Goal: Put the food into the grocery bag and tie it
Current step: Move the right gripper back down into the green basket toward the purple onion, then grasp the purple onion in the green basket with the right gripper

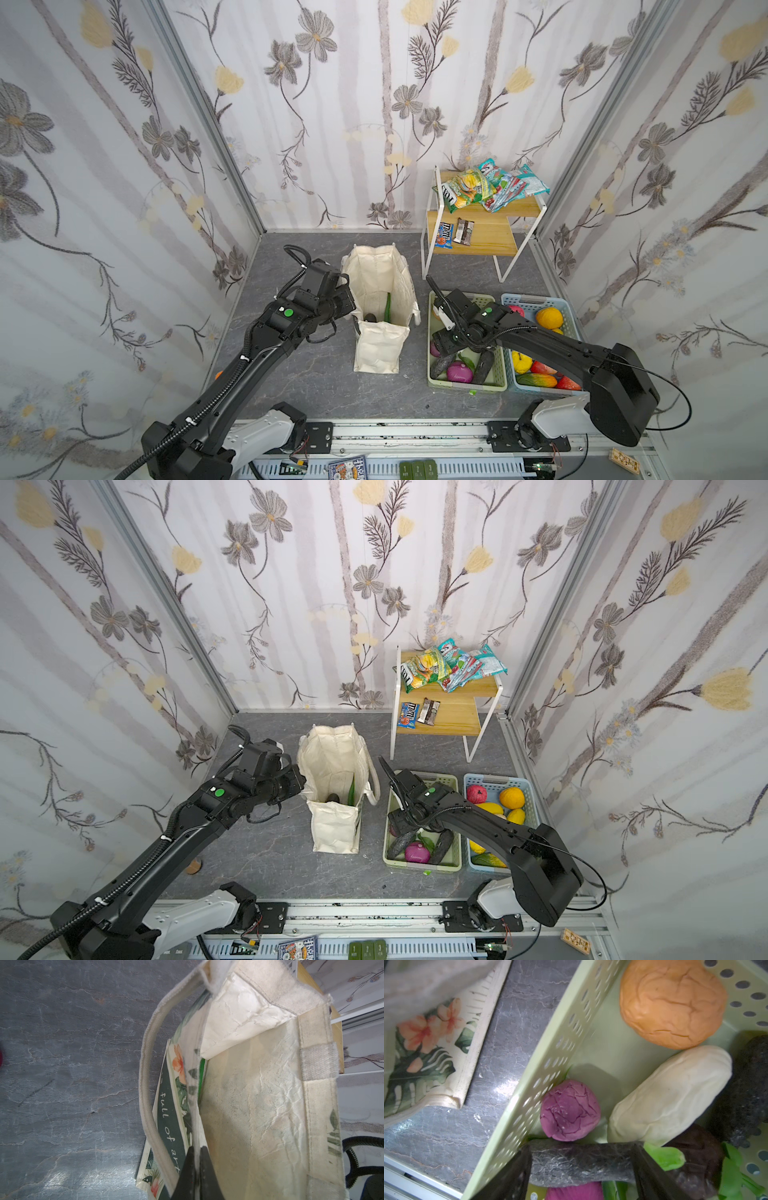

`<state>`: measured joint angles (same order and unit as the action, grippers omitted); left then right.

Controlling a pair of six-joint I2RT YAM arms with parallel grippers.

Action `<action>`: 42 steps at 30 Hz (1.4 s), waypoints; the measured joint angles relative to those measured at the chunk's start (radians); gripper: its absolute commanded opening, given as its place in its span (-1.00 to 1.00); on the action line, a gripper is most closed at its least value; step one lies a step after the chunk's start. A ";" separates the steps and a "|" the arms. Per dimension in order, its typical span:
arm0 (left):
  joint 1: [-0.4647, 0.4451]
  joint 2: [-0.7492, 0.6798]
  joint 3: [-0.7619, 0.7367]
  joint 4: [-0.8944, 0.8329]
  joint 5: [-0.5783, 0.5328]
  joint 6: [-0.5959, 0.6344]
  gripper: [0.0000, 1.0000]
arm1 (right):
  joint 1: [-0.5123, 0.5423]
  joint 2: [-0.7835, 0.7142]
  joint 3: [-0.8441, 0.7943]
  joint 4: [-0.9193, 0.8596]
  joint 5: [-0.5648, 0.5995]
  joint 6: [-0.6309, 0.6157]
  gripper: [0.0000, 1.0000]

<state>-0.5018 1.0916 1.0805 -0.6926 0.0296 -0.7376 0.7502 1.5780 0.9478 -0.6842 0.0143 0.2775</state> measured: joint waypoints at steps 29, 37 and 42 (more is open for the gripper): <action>0.006 0.017 0.024 -0.001 0.001 0.005 -1.00 | -0.072 0.142 -0.055 0.202 -0.008 0.002 0.43; 0.006 0.017 0.024 -0.001 0.001 0.005 -1.00 | -0.086 0.142 -0.072 0.248 -0.040 0.021 0.28; 0.006 0.017 0.024 -0.001 0.000 0.004 -1.00 | -0.097 0.115 -0.085 0.245 -0.056 0.029 0.25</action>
<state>-0.4953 1.1088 1.1042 -0.6933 0.0299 -0.7334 0.6537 1.6932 0.8627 -0.4389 -0.0418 0.3061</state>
